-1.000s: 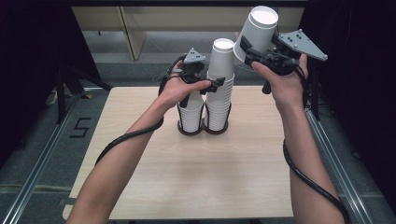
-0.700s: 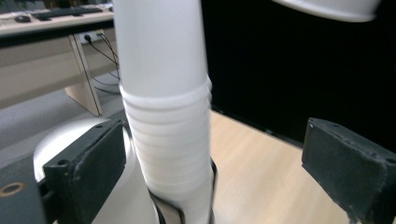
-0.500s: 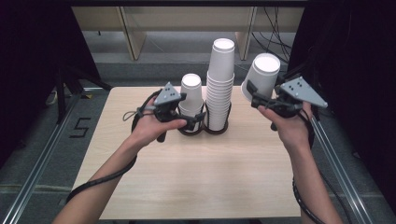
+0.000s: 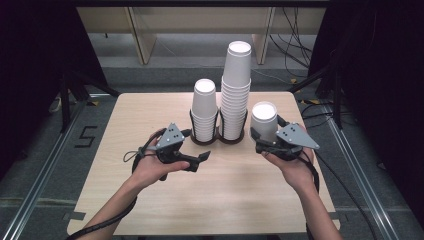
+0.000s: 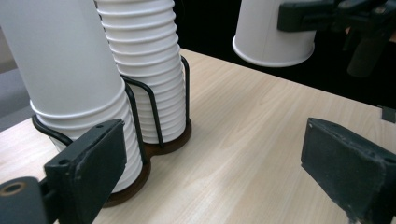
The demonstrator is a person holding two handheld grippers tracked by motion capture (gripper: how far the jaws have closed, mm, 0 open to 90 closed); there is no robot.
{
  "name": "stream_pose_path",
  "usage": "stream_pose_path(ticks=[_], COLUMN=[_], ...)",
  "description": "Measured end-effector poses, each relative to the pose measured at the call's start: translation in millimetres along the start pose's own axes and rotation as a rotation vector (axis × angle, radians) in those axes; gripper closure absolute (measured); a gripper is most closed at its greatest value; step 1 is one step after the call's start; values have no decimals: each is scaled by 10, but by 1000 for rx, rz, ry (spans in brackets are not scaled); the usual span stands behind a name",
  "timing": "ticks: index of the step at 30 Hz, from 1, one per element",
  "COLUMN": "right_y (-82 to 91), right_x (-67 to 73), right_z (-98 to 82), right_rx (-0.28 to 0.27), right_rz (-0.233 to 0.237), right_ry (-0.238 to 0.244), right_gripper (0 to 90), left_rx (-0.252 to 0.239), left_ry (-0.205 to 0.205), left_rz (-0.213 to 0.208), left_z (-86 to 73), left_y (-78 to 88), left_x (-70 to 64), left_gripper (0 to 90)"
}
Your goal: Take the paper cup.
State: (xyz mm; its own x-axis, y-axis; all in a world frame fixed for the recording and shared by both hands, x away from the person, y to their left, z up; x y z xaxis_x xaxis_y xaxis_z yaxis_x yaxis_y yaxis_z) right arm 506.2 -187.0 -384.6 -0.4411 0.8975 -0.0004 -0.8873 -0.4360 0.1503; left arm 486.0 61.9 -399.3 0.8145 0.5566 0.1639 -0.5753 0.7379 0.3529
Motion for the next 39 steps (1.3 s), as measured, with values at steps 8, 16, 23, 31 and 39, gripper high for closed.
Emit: stream_pose_path(ticks=[8,16,23,31,39], right_y=[-67,-95,-105,-137,-127], right_x=[148,295,401,463,432], right_z=[-333,-543,-710,-789,-844], right_rx=[60,86,127,108,132], right_rz=[-7,-23,-49,-62,-65], right_ry=[198,496,810,1039,1280], right_gripper=[189,186,186,186,186], left_rx=[24,39,51,61,86], left_ry=[19,25,47,40,45], left_rz=[-19,-57,-100,-111,-137], left_z=[-75,-82,-77,-24,-29], left_y=[-98,-195,-280,-329,-420], left_x=[-38,-77,-105,-106,-122], left_gripper=[66,62,59,60,55])
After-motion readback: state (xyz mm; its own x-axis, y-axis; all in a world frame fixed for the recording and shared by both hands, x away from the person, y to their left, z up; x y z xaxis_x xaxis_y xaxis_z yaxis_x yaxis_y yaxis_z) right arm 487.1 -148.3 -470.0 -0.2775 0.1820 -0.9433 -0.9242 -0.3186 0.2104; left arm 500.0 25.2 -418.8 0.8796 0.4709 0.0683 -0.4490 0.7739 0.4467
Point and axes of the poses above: each handheld gripper's, and its own axes: y roughly backward along the jaws, z roughly out of its top, x roughly to its left, the point moved 6 cm from there along -y, roughly forward along the jaws, and after that the axes turned 10 degrees about -y, right-handed, at the moved point
